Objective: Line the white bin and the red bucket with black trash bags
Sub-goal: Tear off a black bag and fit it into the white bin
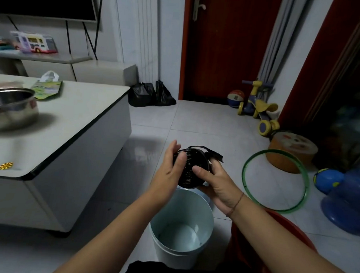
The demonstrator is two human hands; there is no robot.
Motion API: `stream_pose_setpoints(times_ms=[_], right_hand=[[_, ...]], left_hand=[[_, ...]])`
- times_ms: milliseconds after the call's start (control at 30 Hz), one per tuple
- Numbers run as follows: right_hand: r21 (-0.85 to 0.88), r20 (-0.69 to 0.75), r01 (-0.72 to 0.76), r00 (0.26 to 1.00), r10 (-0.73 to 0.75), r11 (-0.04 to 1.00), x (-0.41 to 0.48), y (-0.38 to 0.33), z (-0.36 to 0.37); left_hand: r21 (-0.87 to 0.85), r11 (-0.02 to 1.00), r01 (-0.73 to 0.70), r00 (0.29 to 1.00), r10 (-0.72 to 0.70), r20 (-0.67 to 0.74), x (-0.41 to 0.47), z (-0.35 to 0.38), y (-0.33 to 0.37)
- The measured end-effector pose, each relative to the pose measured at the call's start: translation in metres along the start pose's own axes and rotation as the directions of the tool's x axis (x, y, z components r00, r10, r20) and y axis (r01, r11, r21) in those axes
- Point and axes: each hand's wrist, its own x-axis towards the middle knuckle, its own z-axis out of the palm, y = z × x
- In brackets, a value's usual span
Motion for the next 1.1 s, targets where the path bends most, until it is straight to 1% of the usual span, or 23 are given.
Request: stream_pose_setpoints(times_ms=[67,133,200,267,333,400,433,500,567,667,767,867,933,1000,1100], right_hand=[[0.060,0.041,0.027,0.999,-0.029,0.998,0.001,0.003,-0.002],[0.089,0.108,0.038,0.993,-0.047,0.995,0.001,0.005,-0.003],[0.082,0.153,0.048,0.986,-0.060,0.995,0.001,0.008,-0.006],[0.021,0.170,0.066,0.983,-0.069,0.998,0.000,0.010,-0.008],[-0.096,0.192,0.096,0.978,-0.076,0.991,-0.001,0.011,-0.009],[-0.232,0.218,0.098,0.975,-0.046,0.968,-0.001,0.010,-0.010],[-0.274,0.222,0.074,0.975,-0.012,0.959,0.000,0.010,-0.009],[-0.278,0.214,0.010,0.975,0.052,0.961,0.002,0.008,-0.005],[-0.241,0.178,-0.011,0.983,0.055,0.971,0.004,0.006,0.002],[-0.201,0.065,-0.026,0.997,0.040,0.979,0.008,0.005,0.015],[-0.164,-0.081,-0.025,0.997,0.012,0.986,0.012,0.008,0.026],[-0.084,-0.195,-0.049,0.980,0.032,0.995,0.015,0.010,0.031],[-0.076,-0.246,-0.065,0.968,0.045,0.995,0.018,0.012,0.032],[-0.070,-0.277,-0.078,0.959,0.056,0.994,0.019,0.013,0.032],[-0.022,-0.259,-0.061,0.964,0.053,0.998,0.017,0.015,0.030]], left_hand=[[-0.149,0.982,0.112,0.993,-0.114,-0.008,0.001,0.002,-0.001],[-0.340,0.908,0.245,0.969,-0.237,0.067,0.002,0.002,0.000],[-0.426,0.824,0.374,0.927,-0.340,0.156,0.004,0.001,0.003],[-0.460,0.755,0.467,0.884,-0.398,0.245,0.007,-0.003,0.005],[-0.518,0.698,0.494,0.870,-0.396,0.295,0.008,-0.005,0.004],[-0.559,0.691,0.458,0.889,-0.361,0.282,0.007,-0.005,0.000],[-0.566,0.710,0.419,0.908,-0.346,0.238,0.008,-0.004,-0.004],[-0.531,0.777,0.340,0.937,-0.328,0.120,0.006,-0.001,-0.010],[-0.428,0.860,0.277,0.955,-0.297,0.020,0.004,0.001,-0.013],[-0.233,0.945,0.229,0.967,-0.249,-0.059,0.002,0.005,-0.016],[-0.112,0.974,0.199,0.979,-0.204,-0.028,0.002,0.009,-0.016],[-0.053,0.980,0.190,0.982,-0.191,-0.008,0.002,0.012,-0.014],[-0.058,0.979,0.193,0.981,-0.193,0.013,0.001,0.012,-0.013],[-0.101,0.979,0.175,0.985,-0.175,0.007,-0.001,0.010,-0.012],[-0.184,0.976,0.116,0.991,-0.127,-0.051,-0.002,0.010,-0.011]])
